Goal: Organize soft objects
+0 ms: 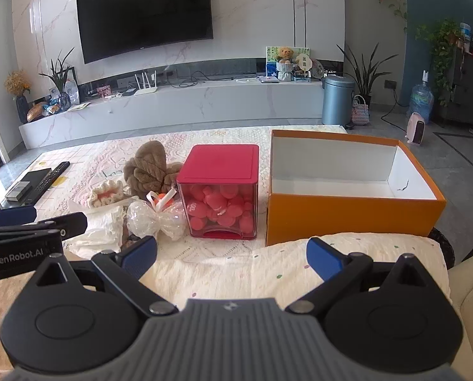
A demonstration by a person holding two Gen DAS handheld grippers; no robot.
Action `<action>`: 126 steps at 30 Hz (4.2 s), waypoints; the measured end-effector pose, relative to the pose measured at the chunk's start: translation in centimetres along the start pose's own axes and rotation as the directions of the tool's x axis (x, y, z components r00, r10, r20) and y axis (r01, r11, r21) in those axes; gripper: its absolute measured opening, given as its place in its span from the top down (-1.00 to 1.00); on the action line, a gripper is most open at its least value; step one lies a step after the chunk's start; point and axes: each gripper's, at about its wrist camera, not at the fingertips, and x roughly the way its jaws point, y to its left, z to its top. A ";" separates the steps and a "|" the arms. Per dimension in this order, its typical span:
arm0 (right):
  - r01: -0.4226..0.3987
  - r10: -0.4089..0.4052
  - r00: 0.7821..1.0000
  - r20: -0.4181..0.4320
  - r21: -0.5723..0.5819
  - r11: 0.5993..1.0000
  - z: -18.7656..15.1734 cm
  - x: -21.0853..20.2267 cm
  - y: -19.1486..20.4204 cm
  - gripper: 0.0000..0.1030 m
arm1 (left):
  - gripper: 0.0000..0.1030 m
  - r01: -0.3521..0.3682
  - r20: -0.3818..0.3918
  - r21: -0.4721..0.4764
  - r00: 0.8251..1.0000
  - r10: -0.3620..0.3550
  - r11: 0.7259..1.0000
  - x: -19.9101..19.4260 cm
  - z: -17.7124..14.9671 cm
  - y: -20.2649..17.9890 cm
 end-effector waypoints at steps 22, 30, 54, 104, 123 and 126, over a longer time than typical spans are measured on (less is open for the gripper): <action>0.019 -0.018 0.999 -0.034 0.021 1.000 -0.5 0.6 -0.1 -0.92 | -0.84 0.011 -0.003 0.002 1.000 -0.011 1.000 -0.2 -0.4 -0.4; 0.026 -0.026 0.999 -0.041 0.011 1.000 -0.7 0.8 0.1 -0.92 | -0.84 0.009 -0.007 0.004 1.000 -0.009 1.000 -0.2 -0.4 -0.1; 0.011 -0.012 0.998 -0.060 -0.005 1.000 -0.8 1.2 0.6 -0.92 | -0.83 0.007 -0.022 -0.016 1.000 -0.007 1.000 0.1 -0.9 0.1; -0.357 0.221 0.924 -0.312 -0.503 0.787 1.1 18.7 10.9 -0.06 | -0.42 0.138 -0.388 0.078 0.916 -0.097 0.987 13.0 -0.6 9.6; -0.387 0.246 0.915 -0.320 -0.869 0.308 -0.9 23.7 14.7 -0.41 | -0.62 0.280 -0.426 0.306 0.895 -0.133 0.910 17.8 0.3 8.3; -0.390 0.254 0.914 -0.316 -0.857 0.336 -1.1 24.2 14.6 -0.46 | -0.67 0.290 -0.452 0.349 0.885 -0.111 0.891 18.6 -0.4 7.5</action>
